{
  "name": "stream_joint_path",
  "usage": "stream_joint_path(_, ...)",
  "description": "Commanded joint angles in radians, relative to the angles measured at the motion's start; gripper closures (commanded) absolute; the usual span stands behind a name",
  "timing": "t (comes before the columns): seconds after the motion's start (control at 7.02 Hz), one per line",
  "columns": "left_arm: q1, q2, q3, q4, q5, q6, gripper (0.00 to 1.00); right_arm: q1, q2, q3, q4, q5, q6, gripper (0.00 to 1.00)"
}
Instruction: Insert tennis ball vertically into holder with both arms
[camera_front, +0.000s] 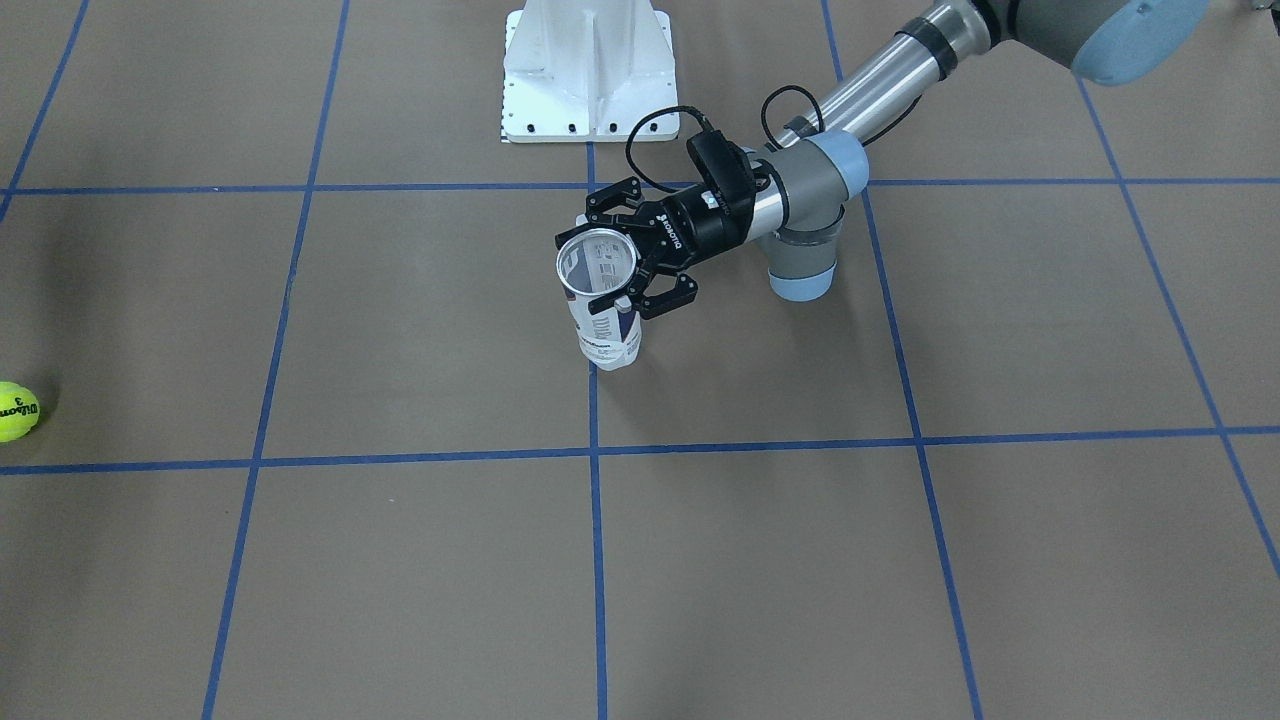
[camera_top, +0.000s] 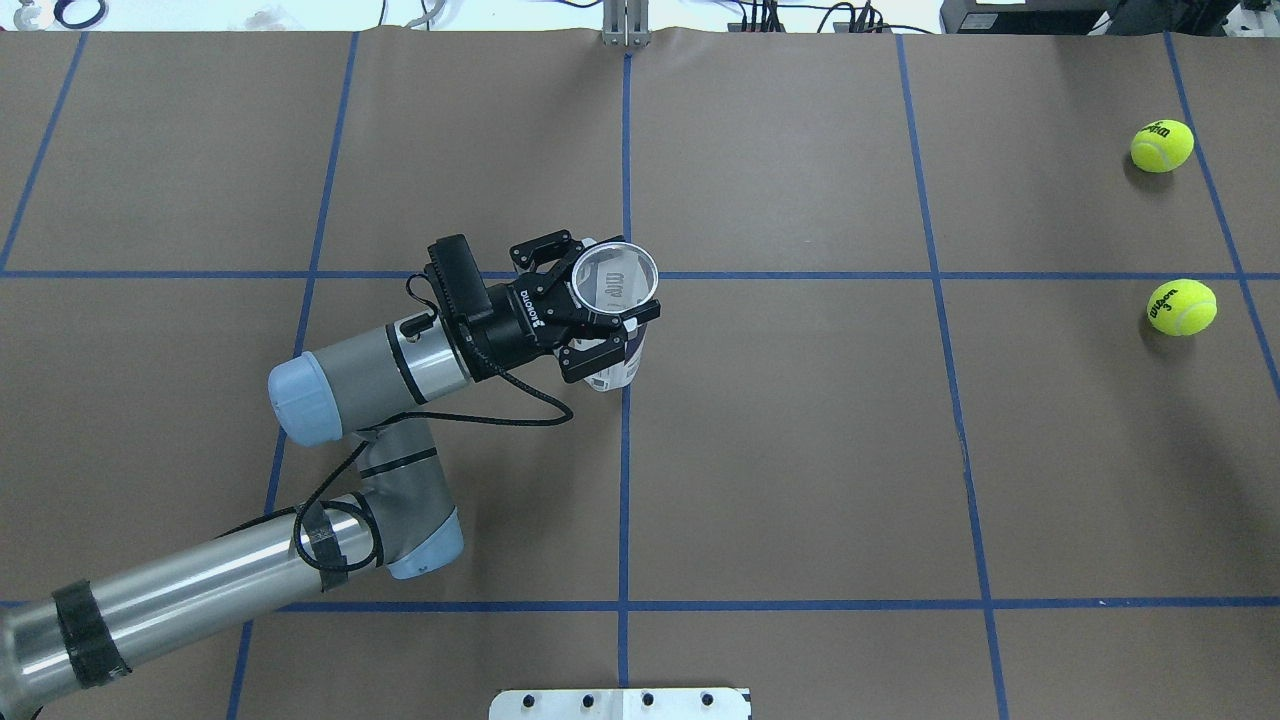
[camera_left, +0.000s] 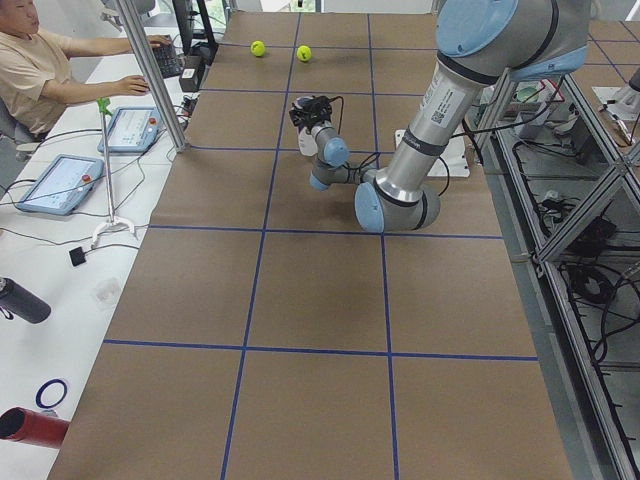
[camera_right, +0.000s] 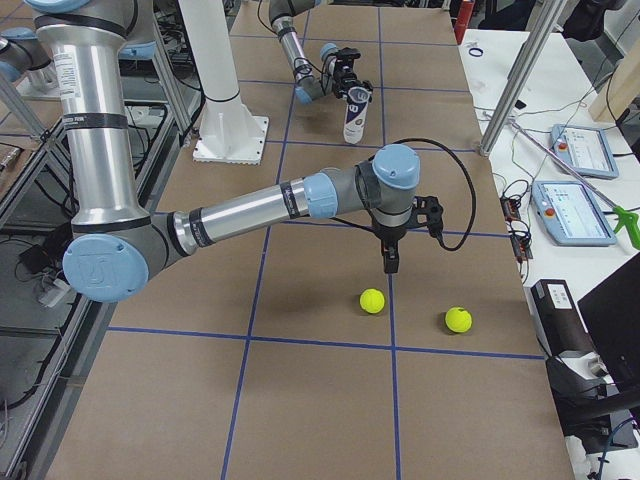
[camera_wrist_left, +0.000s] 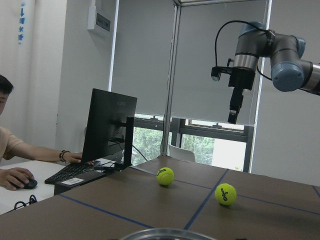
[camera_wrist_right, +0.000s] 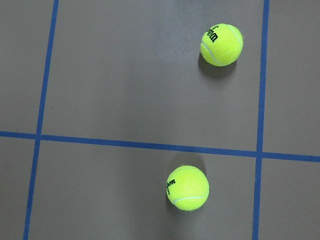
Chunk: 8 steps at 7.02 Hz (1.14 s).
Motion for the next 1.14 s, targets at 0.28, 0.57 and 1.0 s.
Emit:
stream_joint_path(0.28,0.001,-0.005,-0.006,0.0,0.003,-0.02,0.26,-0.12,-0.05,-0.009,0.139,-0.049,0.178,0.01)
stream_joint_path(0.57,0.002,-0.005,-0.006,0.0,0.003,-0.02,0.26,-0.171,-0.13,-0.085,0.411,-0.116,0.289,0.01)
stream_joint_path(1.0,0.002,-0.005,-0.006,0.0,0.003,-0.02,0.26,-0.255,-0.182,-0.194,0.719,-0.213,0.468,0.01)
